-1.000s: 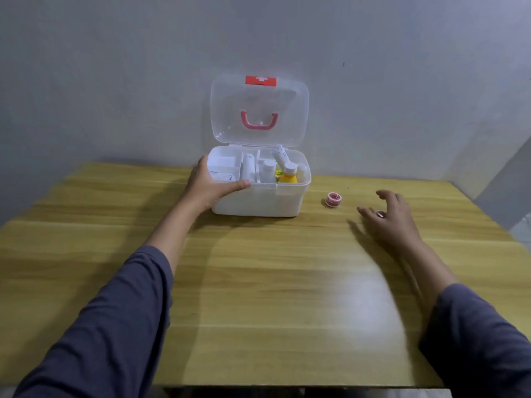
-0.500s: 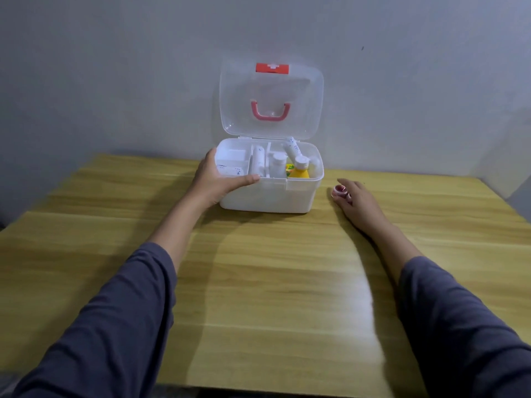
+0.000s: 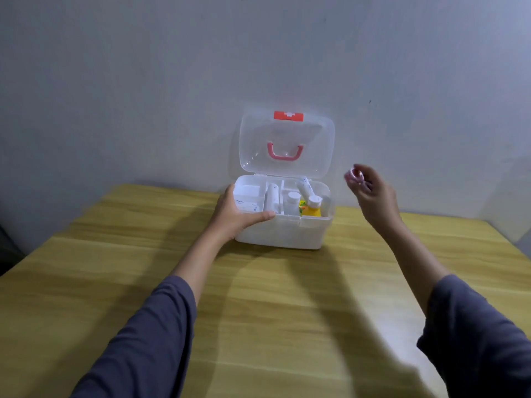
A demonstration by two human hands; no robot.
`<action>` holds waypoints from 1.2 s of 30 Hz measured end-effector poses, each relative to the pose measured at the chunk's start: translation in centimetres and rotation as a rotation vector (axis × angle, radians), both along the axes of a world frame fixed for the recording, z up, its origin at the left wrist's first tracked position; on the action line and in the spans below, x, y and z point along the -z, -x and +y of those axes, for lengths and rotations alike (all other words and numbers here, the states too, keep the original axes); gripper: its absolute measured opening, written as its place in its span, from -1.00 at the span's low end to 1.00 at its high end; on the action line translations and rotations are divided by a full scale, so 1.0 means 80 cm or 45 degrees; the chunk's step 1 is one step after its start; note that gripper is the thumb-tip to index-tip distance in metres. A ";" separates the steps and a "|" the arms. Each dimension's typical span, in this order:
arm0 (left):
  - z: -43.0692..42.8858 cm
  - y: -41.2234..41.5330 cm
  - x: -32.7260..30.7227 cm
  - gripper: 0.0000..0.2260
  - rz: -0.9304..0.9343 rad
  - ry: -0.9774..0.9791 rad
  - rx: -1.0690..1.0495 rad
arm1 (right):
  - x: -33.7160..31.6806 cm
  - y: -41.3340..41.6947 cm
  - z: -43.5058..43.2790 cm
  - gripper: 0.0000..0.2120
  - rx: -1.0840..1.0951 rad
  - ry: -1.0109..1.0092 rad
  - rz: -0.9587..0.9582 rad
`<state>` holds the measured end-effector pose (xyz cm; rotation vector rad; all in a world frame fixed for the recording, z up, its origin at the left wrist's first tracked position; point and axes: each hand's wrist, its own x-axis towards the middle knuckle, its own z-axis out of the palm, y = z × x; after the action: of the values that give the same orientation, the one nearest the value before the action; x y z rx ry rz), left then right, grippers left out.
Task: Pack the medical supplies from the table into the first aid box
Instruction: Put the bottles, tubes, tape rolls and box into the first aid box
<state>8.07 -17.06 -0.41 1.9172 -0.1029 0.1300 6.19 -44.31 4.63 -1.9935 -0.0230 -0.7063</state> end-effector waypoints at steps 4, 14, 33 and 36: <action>0.000 -0.003 0.001 0.15 0.000 -0.007 0.011 | -0.047 -0.022 0.065 -0.73 -0.296 0.143 0.058; -0.001 -0.005 0.001 0.06 -0.026 -0.118 0.036 | -0.040 -0.083 0.191 -0.65 -0.492 0.871 0.521; -0.002 -0.006 0.001 -0.06 -0.018 -0.099 0.012 | -0.049 -0.079 0.180 -0.72 -0.497 0.987 0.510; 0.000 -0.007 0.003 -0.18 0.016 -0.087 0.013 | -0.043 -0.082 0.184 -0.76 -0.490 0.981 0.505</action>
<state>8.65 -17.08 -0.65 1.9855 -0.1106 0.1088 12.75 -29.58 8.09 -2.7192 -0.4910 -0.0211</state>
